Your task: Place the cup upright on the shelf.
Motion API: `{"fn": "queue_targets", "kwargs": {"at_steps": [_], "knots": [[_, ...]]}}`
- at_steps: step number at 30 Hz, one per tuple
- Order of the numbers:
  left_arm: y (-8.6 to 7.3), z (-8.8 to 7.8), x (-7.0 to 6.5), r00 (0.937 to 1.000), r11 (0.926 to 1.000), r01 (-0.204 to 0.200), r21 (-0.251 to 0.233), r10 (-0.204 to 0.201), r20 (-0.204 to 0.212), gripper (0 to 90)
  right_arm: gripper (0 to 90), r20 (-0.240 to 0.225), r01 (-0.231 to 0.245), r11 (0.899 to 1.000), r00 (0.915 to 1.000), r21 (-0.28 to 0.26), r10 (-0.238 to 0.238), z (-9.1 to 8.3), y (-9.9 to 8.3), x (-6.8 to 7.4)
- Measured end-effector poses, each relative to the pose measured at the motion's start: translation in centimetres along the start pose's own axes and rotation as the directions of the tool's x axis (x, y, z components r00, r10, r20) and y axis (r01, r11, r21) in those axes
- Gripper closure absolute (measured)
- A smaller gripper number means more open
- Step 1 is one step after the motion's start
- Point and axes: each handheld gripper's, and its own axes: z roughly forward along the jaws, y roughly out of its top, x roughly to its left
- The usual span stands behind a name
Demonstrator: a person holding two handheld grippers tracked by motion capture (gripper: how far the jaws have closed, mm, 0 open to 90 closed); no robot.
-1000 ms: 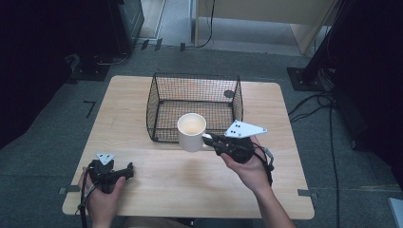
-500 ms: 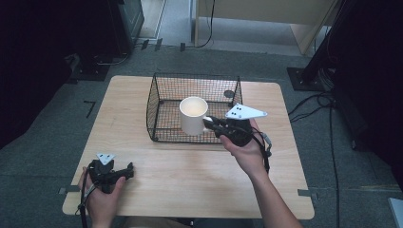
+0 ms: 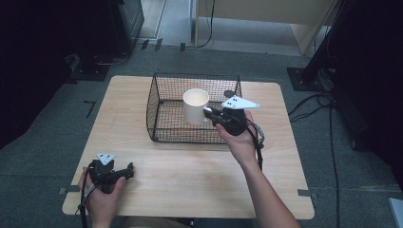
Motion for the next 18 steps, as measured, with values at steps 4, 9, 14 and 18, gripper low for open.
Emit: {"fn": "queue_targets", "kwargs": {"at_steps": [4, 9, 14, 18], "knots": [[0.0, 0.0, 0.0, 1.0000, 1.0000, 0.001, 0.000, -0.001, 0.000, 0.1, 80.5, 0.025, -0.005, 1.000, 0.9997, 0.027, 0.004, 1.3, -0.4, -0.7], [0.0, 0.0, 0.0, 1.0000, 1.0000, 0.000, 0.001, 0.000, 0.000, 0.1, 80.5, 0.045, -0.027, 0.999, 0.9987, 0.046, 0.025, 2.4, -0.8, -1.5], [0.0, 0.0, 0.0, 1.0000, 1.0000, 0.000, 0.001, 0.000, 0.001, 0.1, 80.5, 0.069, -0.049, 0.996, 0.9966, 0.070, 0.044, 3.6, -1.2, -2.3], [0.0, 0.0, 0.0, 1.0000, 1.0000, 0.000, 0.001, 0.000, 0.000, 0.1, 80.5, 0.086, -0.058, 0.993, 0.9951, 0.106, 0.049, 4.7, -1.7, -2.7]]}}
